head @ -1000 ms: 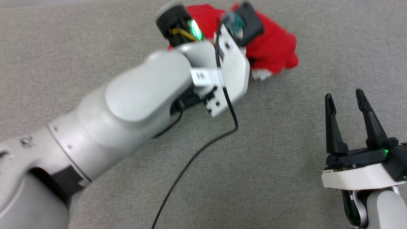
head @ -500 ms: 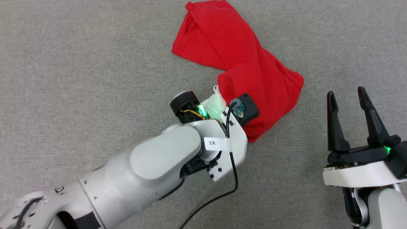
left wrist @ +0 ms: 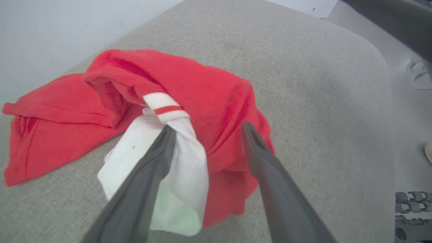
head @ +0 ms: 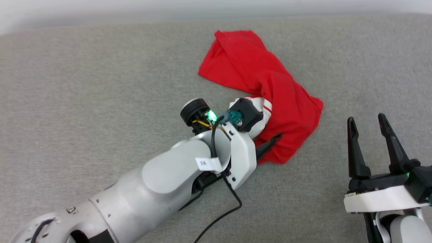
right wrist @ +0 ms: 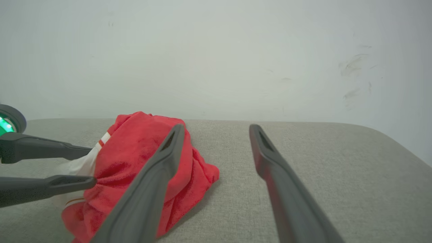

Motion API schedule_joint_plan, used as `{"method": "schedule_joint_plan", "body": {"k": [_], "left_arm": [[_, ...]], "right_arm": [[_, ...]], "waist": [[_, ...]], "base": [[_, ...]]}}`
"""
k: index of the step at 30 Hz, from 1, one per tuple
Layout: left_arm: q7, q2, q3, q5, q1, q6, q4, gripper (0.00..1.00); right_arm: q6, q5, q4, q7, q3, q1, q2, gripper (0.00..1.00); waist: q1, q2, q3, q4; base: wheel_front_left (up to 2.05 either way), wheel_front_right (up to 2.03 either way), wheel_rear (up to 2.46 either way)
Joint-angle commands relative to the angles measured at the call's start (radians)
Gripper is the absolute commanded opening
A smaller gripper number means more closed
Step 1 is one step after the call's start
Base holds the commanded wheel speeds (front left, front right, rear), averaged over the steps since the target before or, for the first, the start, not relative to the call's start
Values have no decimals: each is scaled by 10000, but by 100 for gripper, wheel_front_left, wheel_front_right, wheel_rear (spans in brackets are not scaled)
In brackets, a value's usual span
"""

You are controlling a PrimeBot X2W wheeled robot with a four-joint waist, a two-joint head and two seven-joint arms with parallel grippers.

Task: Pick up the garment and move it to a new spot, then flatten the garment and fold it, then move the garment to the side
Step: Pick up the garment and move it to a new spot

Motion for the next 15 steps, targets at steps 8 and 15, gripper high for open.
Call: {"method": "schedule_joint_plan", "body": {"k": [8, 15], "left_arm": [[-1892, 460, 803, -42, 1007, 943, -211, 100], [-2710, 1294, 1898, 202, 2008, 2392, -712, 100]], "right_arm": [[-7, -64, 77, -21, -63, 532, 20, 100], [-7, -96, 163, -21, -125, 988, 17, 100]], "waist": [[0, -1, -1211, 778], [0, -1, -1870, 1145]], "base": [[0, 0, 0], [0, 0, 0]]}}
